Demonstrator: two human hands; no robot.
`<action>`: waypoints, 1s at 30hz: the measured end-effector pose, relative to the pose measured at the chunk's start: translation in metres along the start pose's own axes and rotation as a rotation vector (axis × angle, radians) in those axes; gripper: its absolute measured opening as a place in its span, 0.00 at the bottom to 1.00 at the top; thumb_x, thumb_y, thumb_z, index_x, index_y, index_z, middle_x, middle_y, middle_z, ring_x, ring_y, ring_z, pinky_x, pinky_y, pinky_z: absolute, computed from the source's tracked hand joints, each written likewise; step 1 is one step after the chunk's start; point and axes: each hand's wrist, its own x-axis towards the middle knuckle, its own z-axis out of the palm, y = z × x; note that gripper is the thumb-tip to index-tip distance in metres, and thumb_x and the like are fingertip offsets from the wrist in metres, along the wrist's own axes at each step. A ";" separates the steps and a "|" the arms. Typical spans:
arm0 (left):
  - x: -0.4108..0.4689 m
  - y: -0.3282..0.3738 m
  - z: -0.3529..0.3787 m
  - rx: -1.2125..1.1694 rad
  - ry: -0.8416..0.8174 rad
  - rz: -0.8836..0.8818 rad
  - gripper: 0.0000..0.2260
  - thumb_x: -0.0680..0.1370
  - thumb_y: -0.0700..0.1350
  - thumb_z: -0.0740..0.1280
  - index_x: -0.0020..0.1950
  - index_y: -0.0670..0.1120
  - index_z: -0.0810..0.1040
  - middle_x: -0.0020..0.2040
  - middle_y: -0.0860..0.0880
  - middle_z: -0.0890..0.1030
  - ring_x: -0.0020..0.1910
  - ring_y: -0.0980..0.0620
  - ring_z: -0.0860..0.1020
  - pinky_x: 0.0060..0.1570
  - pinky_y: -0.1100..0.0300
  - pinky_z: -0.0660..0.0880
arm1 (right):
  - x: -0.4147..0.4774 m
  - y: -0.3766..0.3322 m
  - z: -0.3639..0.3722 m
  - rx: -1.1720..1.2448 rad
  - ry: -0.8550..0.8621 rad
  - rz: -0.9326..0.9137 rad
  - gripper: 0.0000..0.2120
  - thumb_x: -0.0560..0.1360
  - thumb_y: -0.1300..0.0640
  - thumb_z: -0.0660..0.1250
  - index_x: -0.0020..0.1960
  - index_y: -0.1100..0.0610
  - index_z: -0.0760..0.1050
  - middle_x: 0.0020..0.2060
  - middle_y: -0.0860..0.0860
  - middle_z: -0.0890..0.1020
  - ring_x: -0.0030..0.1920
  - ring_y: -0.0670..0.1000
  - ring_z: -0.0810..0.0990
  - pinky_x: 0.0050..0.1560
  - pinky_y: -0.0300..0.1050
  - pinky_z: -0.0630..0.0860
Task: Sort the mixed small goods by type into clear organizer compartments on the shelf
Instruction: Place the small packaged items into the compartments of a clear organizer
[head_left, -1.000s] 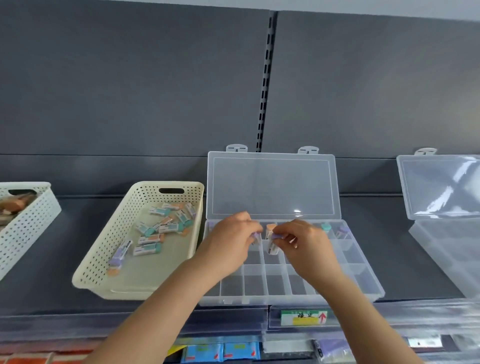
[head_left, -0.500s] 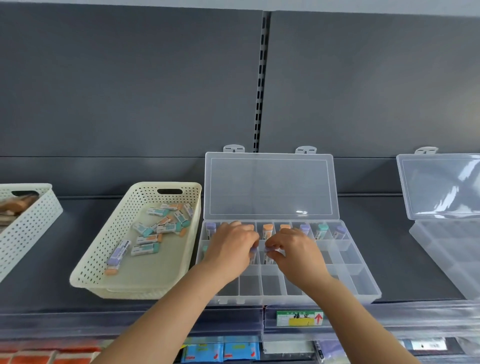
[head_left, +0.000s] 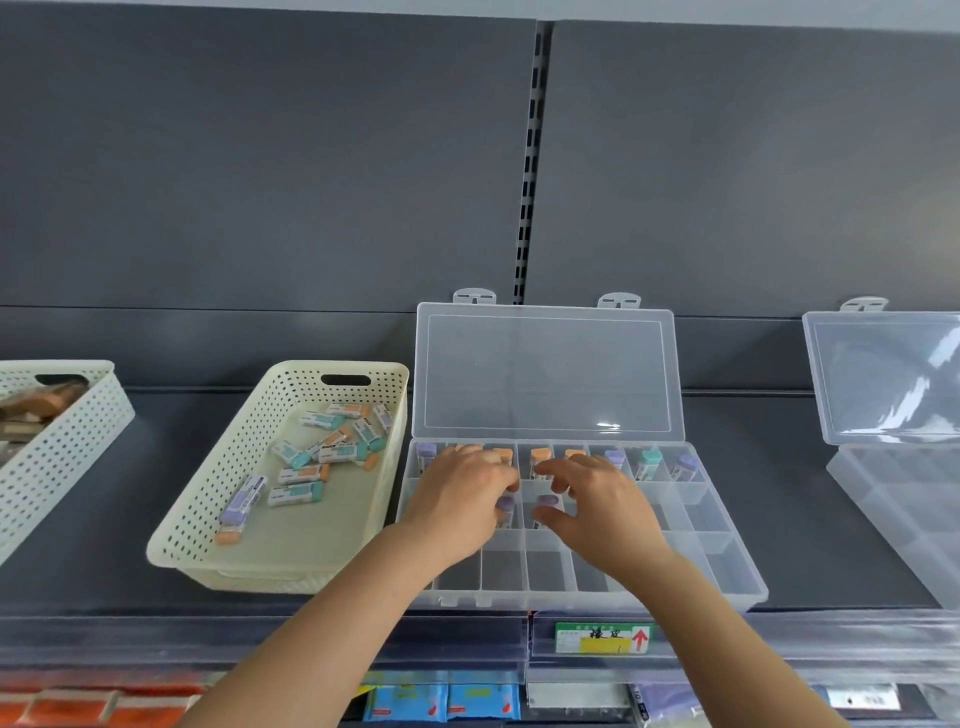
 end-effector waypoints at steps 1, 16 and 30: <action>-0.001 -0.001 -0.001 -0.007 0.009 -0.004 0.07 0.77 0.48 0.68 0.53 0.49 0.81 0.50 0.53 0.80 0.50 0.53 0.75 0.47 0.63 0.65 | 0.001 -0.001 -0.001 0.005 0.009 -0.005 0.18 0.72 0.49 0.70 0.60 0.50 0.77 0.48 0.47 0.81 0.47 0.48 0.77 0.45 0.38 0.73; -0.075 -0.110 -0.069 0.228 -0.074 -0.548 0.07 0.79 0.40 0.61 0.51 0.43 0.79 0.45 0.49 0.73 0.44 0.50 0.72 0.45 0.56 0.73 | 0.057 -0.114 0.019 0.082 -0.069 -0.328 0.13 0.75 0.51 0.67 0.58 0.50 0.79 0.50 0.49 0.81 0.52 0.50 0.77 0.49 0.45 0.77; -0.107 -0.164 -0.042 0.214 -0.171 -0.669 0.07 0.75 0.36 0.62 0.51 0.42 0.76 0.49 0.44 0.74 0.44 0.48 0.71 0.41 0.57 0.67 | 0.115 -0.197 0.107 -0.327 -0.562 -0.337 0.15 0.76 0.47 0.64 0.57 0.56 0.73 0.53 0.54 0.78 0.54 0.56 0.77 0.50 0.50 0.77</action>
